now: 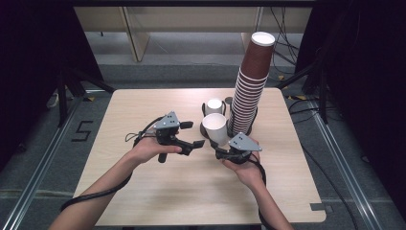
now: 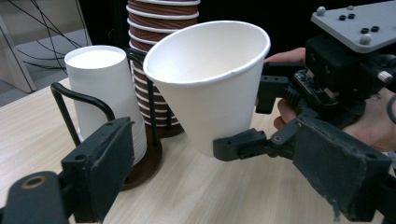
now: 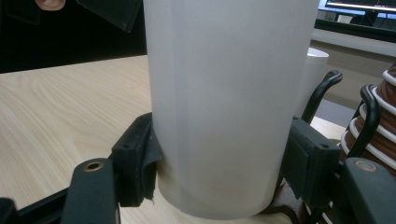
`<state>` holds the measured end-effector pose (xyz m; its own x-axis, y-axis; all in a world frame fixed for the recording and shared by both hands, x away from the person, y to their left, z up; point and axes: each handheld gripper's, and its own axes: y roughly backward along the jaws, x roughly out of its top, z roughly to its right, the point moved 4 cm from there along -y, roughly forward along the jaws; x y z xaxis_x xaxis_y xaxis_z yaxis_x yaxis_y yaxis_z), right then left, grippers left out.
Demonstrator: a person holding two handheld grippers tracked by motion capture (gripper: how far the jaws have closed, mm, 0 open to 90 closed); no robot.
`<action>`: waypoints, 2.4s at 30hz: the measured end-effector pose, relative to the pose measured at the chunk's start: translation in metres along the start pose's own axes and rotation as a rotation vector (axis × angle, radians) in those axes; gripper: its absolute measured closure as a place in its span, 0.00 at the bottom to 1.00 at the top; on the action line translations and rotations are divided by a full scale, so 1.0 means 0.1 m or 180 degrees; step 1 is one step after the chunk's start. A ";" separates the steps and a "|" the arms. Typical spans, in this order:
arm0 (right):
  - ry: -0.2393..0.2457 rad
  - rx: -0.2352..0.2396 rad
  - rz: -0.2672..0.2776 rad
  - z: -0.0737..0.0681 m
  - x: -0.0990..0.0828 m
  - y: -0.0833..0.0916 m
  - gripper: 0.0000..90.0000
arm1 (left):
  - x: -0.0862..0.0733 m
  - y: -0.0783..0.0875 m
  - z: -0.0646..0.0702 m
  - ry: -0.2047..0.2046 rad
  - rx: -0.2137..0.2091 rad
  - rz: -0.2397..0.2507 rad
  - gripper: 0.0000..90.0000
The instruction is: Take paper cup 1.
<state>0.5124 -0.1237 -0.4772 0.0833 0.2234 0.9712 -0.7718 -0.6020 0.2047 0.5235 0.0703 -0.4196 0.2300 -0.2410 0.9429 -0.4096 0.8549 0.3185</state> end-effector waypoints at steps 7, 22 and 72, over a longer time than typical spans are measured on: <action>-0.0012 -0.0010 0.0055 -0.02 0.01 -0.02 0.39 | 0.01 -0.02 -0.01 0.0059 0.0058 0.0068 0.13; -0.0231 -0.0007 0.0060 -0.12 0.02 -0.04 0.39 | 0.04 -0.12 0.03 0.0160 0.0085 0.0107 0.07; -0.0168 0.0027 0.0150 -0.19 0.07 -0.05 0.38 | 0.18 -0.34 0.07 0.0159 0.0179 0.0348 0.17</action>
<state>0.5046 -0.1046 -0.4737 0.0803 0.1542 0.9848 -0.7703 -0.6174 0.1595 0.5351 0.0337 -0.4127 0.2244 -0.1233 0.9667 -0.4830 0.8475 0.2202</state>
